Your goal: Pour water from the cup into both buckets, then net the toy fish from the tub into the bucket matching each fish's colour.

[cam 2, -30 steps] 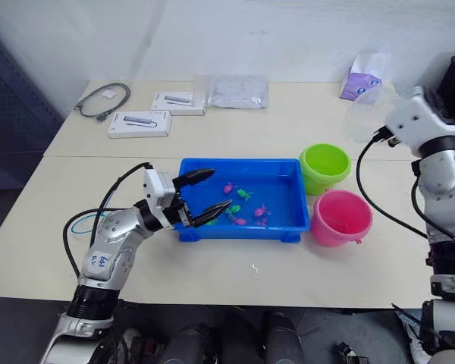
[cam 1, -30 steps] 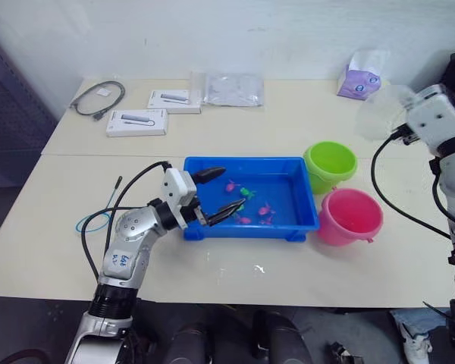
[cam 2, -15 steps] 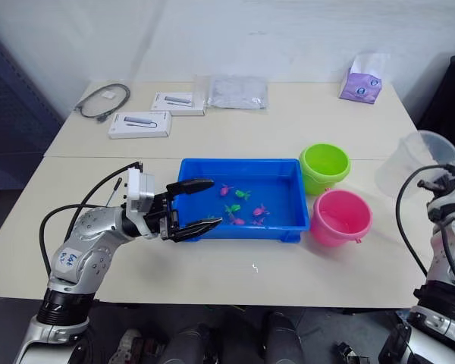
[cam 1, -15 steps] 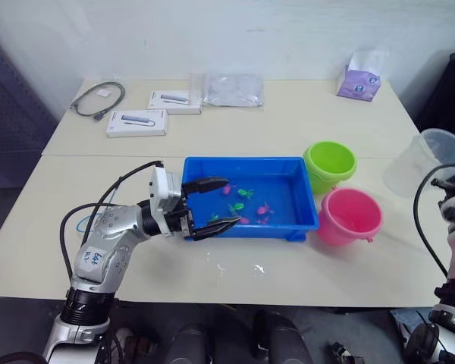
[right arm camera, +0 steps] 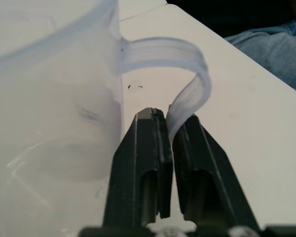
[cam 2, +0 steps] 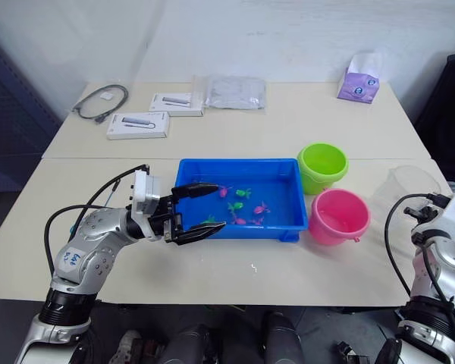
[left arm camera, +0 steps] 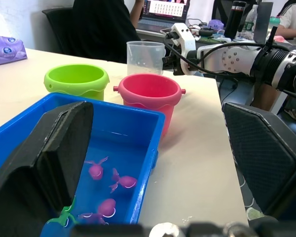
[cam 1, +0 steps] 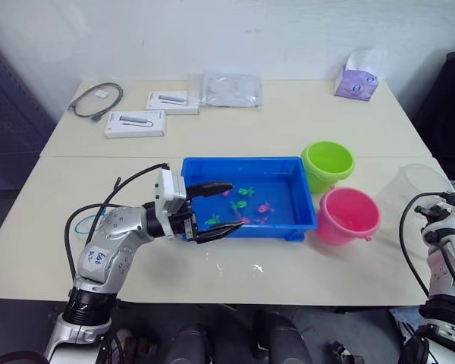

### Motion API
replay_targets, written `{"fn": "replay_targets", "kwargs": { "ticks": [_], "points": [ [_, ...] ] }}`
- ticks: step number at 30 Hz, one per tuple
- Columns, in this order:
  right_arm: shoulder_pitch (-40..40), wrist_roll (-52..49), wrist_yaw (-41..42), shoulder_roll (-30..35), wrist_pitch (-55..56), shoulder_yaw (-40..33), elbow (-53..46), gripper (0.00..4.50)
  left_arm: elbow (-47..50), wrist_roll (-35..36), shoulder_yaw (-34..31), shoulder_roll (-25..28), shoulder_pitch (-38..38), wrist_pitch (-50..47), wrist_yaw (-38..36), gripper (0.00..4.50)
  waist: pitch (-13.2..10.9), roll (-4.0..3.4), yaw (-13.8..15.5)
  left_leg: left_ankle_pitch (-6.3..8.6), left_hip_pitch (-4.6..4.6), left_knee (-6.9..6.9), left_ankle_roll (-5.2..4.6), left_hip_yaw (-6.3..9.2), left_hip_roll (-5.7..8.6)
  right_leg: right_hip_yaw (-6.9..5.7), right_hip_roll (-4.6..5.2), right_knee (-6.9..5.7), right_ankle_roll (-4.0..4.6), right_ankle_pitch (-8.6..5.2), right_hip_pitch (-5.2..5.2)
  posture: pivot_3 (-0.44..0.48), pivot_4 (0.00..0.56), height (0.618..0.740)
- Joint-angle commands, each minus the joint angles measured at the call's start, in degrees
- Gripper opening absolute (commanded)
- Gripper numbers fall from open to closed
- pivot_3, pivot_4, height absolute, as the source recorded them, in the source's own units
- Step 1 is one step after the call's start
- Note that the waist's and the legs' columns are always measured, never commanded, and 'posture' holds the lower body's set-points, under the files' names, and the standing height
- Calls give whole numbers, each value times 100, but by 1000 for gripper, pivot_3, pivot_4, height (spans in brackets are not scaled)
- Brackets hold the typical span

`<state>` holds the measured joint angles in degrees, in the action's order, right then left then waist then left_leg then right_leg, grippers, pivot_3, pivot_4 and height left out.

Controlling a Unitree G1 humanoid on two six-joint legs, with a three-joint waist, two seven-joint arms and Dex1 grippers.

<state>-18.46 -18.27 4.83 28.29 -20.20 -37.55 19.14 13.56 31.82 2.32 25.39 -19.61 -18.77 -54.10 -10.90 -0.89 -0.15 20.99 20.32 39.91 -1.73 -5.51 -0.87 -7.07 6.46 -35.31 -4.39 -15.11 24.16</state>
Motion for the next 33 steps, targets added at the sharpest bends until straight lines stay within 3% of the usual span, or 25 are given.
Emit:
{"fn": "replay_targets", "kwargs": {
  "ticks": [1,5,6,13,20,25,33],
  "points": [
    [340,-69,-8,-4,-62,8,-545,2114,179,6,-3,71,-34,45,-76,4500,0,0,22,0,1,0,0,2,0,0,0,0,0,0,0,0,150,740],
    [970,-407,8,-25,-685,-137,-1455,4246,95,1,-59,181,0,48,-193,4500,0,0,20,0,3,0,0,4,0,1,5,3,0,0,0,0,150,740],
    [1166,-543,47,-25,-890,-181,-1758,4452,62,-2,-80,220,4,53,-227,4500,0,0,14,0,2,0,0,4,-1,2,7,3,0,0,0,0,150,740],
    [2719,-1340,396,-2,-1900,-707,-3616,4452,-91,-73,-392,606,232,145,-306,4500,1,-2,16,4,-2,-9,3,3,-5,9,9,27,0,0,0,0,150,740],
    [3783,-2832,3630,-175,100,-1216,-4988,4452,-162,-268,-1464,1051,970,556,60,4500,-1,1,-27,11,-19,-31,-1,-11,-11,28,3,33,0,0,0,0,150,740],
    [3820,-2431,5120,448,913,-432,-4956,4452,-834,-930,-2623,1242,1759,1593,667,4500,1,26,-2,19,-23,-37,-8,-12,-8,28,9,38,2,-1,3,0,150,740],
    [2688,-1750,6131,505,2125,1395,-4425,4452,-1342,-1064,-4324,837,3595,1903,1702,4500,4,58,4,36,-15,-38,-5,-26,-12,25,25,41,9,-4,28,0,150,740]
  ]
}}
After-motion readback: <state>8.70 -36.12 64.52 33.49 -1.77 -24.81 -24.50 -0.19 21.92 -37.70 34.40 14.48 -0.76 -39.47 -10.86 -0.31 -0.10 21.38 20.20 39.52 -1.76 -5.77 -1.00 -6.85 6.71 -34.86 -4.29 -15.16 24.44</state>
